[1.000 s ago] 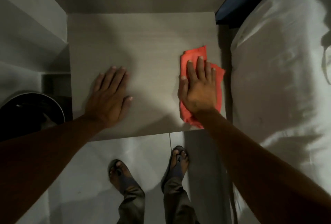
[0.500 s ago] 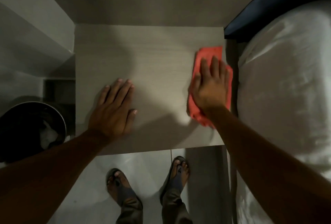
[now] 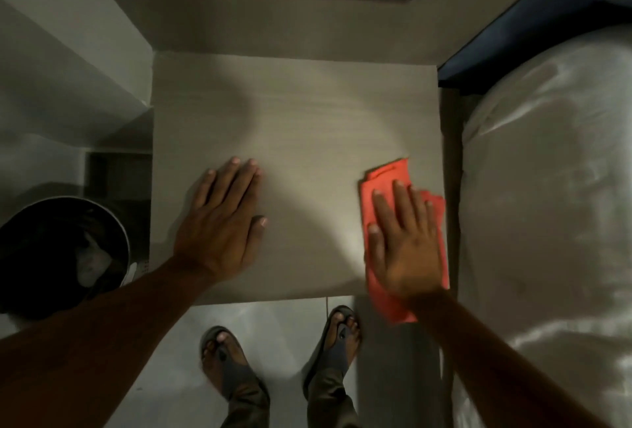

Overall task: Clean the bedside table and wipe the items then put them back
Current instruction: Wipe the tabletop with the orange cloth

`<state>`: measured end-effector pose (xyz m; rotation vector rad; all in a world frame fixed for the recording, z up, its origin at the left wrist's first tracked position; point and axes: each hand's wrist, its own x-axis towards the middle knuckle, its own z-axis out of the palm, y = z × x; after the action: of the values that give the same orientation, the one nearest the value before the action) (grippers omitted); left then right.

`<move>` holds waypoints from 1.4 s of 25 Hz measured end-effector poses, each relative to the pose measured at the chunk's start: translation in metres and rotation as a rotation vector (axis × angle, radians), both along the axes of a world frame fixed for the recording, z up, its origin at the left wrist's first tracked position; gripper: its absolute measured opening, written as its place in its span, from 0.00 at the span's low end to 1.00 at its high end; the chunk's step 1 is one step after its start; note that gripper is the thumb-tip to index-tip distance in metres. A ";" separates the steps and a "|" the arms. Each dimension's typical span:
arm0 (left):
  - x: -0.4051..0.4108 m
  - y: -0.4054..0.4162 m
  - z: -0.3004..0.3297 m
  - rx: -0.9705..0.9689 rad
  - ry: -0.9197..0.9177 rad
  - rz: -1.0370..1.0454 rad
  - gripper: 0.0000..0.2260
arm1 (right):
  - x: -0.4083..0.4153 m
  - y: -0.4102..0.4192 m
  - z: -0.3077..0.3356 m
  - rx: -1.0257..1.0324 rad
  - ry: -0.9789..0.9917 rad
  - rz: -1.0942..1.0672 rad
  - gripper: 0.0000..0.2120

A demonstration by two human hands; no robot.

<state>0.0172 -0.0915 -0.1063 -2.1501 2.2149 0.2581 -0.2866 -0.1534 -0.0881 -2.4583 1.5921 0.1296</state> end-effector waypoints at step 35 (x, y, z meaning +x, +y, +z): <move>0.040 -0.143 0.017 0.018 -0.050 0.091 0.29 | 0.088 -0.135 -0.023 -0.121 -0.171 -0.067 0.29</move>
<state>0.0568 -0.2341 -0.0890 -2.2257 2.0836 0.2248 -0.1986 -0.2879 -0.1110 -2.4246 1.6500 -0.1875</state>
